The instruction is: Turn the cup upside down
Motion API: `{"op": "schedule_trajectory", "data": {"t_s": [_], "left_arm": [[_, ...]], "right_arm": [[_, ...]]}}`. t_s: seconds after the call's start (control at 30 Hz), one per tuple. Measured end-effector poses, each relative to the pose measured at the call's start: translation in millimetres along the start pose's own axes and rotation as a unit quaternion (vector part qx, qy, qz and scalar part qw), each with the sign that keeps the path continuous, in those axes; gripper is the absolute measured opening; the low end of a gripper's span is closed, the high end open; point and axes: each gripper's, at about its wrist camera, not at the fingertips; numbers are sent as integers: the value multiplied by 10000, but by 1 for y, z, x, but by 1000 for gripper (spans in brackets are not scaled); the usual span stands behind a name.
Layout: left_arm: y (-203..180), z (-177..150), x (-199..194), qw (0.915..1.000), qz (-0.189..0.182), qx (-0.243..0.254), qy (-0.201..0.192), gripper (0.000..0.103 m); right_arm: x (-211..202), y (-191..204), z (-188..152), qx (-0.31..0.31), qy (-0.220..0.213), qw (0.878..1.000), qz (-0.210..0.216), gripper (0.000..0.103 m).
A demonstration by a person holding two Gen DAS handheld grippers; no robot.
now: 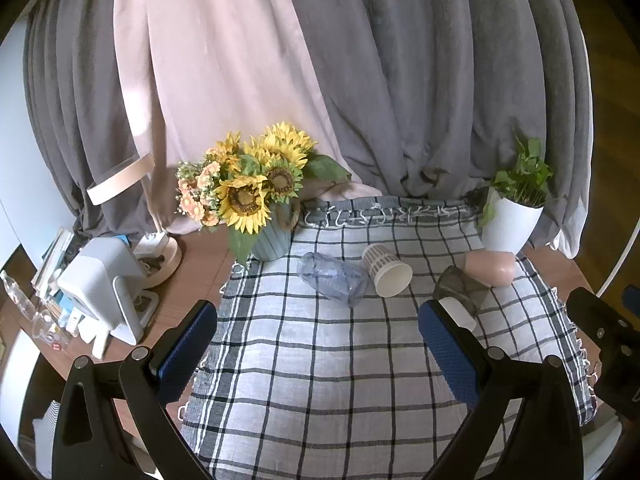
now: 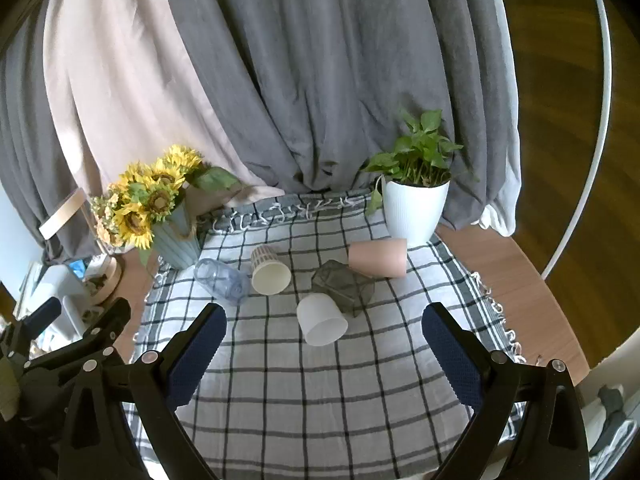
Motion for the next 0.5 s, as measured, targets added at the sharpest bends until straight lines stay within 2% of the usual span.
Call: {"op": "schedule_trajectory", "data": {"t_s": [0.5], "left_arm": [[3, -6, -9, 9999, 98, -89, -94, 103]], "right_arm": [[-7, 1, -3, -3, -58, 10000, 16, 99]]}}
Point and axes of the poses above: each gripper's, at about its wrist camera, not at the fingertips, and x roughly the way its jaws point, y to its left, z to its top, and after that the axes turned 8 degrees about -z, right-handed
